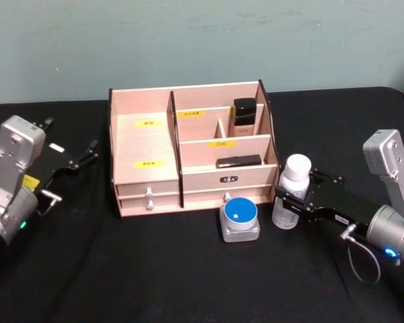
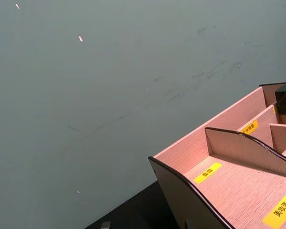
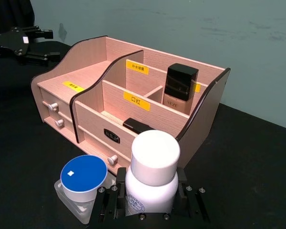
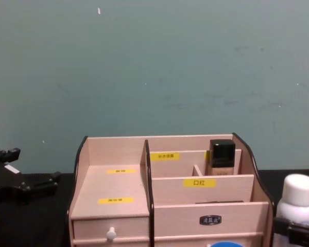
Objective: Pick up the facial cleanser and watermelon frost from the table and place them into the tiered storage box.
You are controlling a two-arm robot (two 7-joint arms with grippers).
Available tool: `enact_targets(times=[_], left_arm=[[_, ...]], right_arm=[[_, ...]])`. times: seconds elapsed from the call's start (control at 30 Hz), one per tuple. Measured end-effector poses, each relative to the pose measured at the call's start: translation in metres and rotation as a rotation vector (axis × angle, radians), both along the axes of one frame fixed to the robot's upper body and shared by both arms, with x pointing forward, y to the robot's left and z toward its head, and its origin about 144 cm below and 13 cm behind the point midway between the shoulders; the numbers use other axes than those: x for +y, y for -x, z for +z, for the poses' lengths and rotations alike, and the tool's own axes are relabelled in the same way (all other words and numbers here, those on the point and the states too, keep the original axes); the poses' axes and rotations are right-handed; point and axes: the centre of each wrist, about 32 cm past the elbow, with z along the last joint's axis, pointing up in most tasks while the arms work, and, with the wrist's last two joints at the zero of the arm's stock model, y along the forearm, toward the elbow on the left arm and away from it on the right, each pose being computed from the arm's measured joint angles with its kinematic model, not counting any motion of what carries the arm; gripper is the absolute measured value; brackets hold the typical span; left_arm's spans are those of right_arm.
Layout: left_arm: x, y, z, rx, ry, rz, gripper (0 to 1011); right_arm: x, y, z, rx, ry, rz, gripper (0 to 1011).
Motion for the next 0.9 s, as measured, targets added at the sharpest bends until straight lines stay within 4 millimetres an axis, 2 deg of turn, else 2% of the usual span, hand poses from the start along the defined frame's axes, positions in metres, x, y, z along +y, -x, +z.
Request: enact_targets(times=[0.27,0.7,0.9], left_arm=[[0.0,0.0,0.0,0.0,0.0,0.0,1010],[0.0,0.0,0.0,0.0,0.0,0.0,1010],[0.0,0.0,0.0,0.0,0.0,0.0,1010]], right_arm=[[0.005,-0.01,0.009,-0.023,-0.02,0.023,607],[0.026,-0.029,0.06,-0.125,-0.07,0.114,607],[0.036,-0.037,0.076,-0.146,-0.074,0.145,607]])
